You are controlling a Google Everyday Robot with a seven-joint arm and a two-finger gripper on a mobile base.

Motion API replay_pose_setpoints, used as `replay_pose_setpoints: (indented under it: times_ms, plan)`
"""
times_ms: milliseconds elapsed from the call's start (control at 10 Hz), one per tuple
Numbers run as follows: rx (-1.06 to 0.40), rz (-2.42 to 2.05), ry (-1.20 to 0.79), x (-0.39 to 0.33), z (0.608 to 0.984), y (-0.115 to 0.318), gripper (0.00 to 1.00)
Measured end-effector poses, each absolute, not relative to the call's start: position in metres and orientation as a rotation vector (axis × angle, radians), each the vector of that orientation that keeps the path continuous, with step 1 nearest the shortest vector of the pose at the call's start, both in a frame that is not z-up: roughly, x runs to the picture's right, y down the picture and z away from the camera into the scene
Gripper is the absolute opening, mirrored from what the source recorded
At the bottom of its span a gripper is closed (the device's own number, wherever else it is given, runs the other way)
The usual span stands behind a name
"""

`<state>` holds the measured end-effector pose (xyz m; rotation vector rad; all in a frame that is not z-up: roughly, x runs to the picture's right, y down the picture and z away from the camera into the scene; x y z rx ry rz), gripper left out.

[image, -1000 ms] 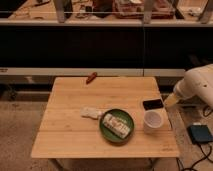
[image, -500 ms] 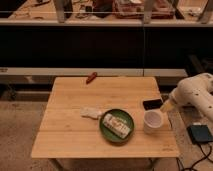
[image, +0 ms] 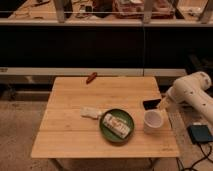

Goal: Pick up the ceramic cup

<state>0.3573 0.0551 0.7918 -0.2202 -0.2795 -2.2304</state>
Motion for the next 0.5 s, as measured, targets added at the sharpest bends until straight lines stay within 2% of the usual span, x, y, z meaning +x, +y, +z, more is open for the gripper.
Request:
replay_pose_setpoints:
  times_ms: [500]
  plan:
    - [-0.263, -2.211, -0.295, 0.3560, 0.7965, 0.0474, 0.80]
